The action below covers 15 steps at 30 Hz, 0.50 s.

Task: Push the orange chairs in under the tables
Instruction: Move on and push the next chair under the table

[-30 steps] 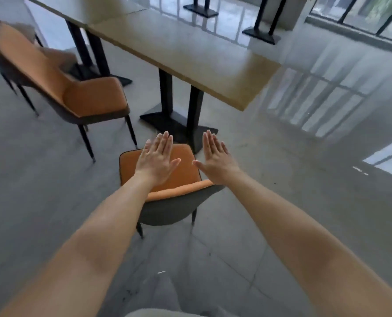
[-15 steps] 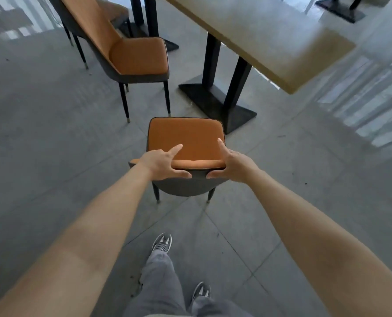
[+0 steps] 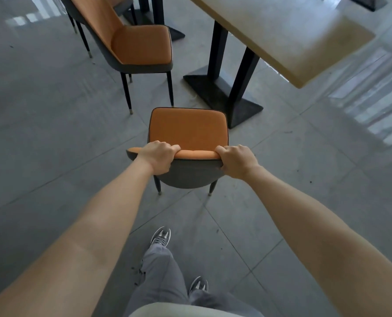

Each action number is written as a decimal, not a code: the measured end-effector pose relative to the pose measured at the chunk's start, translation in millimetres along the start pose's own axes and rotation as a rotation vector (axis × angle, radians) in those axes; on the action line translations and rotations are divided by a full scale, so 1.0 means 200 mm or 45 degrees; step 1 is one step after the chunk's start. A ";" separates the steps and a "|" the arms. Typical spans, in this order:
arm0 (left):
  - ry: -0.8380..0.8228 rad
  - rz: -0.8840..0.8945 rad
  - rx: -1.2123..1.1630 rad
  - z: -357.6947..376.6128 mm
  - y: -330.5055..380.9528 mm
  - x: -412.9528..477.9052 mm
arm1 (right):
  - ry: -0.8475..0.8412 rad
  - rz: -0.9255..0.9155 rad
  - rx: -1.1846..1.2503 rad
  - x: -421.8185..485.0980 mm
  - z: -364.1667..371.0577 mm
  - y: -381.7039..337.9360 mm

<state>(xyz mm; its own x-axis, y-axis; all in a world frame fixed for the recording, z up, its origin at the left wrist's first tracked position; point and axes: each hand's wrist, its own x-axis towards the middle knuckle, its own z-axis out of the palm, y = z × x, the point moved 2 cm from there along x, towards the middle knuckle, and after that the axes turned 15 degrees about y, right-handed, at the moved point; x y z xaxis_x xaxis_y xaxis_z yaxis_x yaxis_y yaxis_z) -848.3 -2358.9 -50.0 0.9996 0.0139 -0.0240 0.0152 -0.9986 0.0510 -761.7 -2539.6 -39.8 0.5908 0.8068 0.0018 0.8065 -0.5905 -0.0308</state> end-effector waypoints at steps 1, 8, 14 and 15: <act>0.007 0.007 0.003 0.00 0.00 0.02 | 0.003 0.010 -0.005 0.01 0.00 0.01; 0.021 0.040 0.003 -0.02 -0.06 0.32 | 0.045 0.130 -0.039 0.20 -0.02 0.16; 0.073 0.093 0.002 -0.04 -0.15 0.66 | 0.119 0.232 -0.060 0.45 -0.02 0.35; 0.081 0.102 -0.005 -0.04 -0.16 0.73 | 0.138 0.263 -0.066 0.49 -0.02 0.39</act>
<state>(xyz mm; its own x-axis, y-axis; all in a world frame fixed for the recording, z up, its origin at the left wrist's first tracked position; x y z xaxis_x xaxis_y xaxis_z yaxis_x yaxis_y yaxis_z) -703.5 -2324.9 -47.1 0.9971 -0.0625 0.0434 -0.0649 -0.9964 0.0543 -640.9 -2507.0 -38.2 0.7400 0.6638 0.1081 0.6669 -0.7451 0.0094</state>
